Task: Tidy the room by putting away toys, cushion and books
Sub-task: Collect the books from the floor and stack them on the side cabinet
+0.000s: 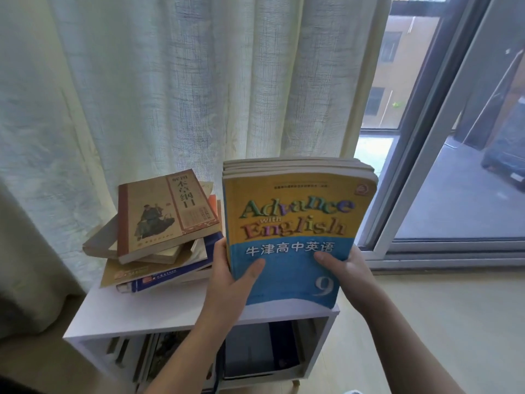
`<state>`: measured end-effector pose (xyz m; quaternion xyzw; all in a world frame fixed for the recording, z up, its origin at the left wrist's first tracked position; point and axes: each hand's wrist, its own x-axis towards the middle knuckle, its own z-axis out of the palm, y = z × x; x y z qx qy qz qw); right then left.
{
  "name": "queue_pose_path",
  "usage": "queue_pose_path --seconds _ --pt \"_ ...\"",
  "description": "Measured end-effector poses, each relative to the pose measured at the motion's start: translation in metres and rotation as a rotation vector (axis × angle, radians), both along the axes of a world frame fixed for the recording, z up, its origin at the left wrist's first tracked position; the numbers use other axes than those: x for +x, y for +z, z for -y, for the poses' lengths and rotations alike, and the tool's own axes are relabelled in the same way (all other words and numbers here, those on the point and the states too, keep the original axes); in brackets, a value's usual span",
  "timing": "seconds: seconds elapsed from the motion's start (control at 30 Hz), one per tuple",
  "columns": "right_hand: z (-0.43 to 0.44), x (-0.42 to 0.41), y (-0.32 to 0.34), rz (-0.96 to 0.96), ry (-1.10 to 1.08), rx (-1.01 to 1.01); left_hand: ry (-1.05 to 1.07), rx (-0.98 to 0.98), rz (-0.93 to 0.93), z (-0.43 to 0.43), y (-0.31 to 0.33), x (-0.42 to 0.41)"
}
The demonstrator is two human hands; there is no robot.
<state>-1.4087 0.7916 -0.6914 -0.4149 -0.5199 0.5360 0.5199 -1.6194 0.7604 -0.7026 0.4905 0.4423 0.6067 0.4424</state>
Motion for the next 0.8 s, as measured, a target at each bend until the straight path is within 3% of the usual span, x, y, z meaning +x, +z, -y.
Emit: queue_pose_path --seconds 0.13,0.43,0.8 --pt "0.000 -0.009 -0.002 -0.048 -0.097 -0.020 0.062 0.037 0.033 -0.005 -0.001 0.005" --pt "0.002 -0.006 0.001 0.017 -0.006 -0.032 0.047 0.014 0.010 -0.011 0.000 -0.002" --pt "0.003 -0.015 -0.003 -0.027 -0.113 -0.030 0.038 0.049 0.048 -0.012 -0.006 -0.001"
